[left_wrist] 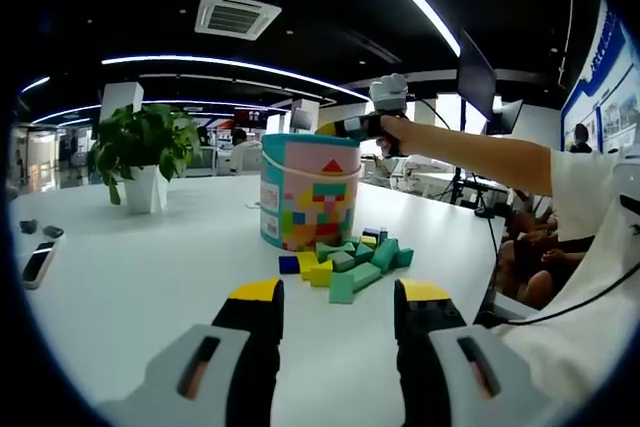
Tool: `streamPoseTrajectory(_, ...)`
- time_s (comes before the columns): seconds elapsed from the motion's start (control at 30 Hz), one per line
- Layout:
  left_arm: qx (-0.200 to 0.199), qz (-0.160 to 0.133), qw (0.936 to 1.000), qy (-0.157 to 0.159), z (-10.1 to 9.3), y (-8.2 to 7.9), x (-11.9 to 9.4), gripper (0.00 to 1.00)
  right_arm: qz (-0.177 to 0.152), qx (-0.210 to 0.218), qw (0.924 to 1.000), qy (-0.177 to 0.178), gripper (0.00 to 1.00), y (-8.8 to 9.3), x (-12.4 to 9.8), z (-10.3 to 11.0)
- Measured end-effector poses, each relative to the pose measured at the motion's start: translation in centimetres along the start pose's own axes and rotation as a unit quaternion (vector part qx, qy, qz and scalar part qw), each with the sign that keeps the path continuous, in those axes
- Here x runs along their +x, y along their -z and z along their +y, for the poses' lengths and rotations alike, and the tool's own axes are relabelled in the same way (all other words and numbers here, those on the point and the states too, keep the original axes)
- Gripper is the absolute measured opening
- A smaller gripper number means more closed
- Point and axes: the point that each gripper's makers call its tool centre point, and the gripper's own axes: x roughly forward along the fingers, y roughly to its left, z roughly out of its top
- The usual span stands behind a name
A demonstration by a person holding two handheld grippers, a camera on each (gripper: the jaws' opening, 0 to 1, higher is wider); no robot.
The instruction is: Arrange the toys in the designated storage area by placing each visible toy with the group until no toy remains scattered across the table.
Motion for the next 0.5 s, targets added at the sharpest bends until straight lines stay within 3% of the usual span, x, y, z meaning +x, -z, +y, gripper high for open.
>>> streamPoseTrajectory(0.2, 0.000, -0.001, 1.0000, 0.000, 0.0, -0.1, 0.0, 0.45, -0.002, -0.027, 0.9996, 0.007, 0.25, -0.5, -0.4, 0.0)
streamPoseTrajectory(0.5, -0.002, -0.005, 1.0000, -0.001, -0.1, -0.4, 0.2, 0.45, -0.018, -0.021, 0.9994, -0.023, 0.29, -4.6, -3.5, 0.9)
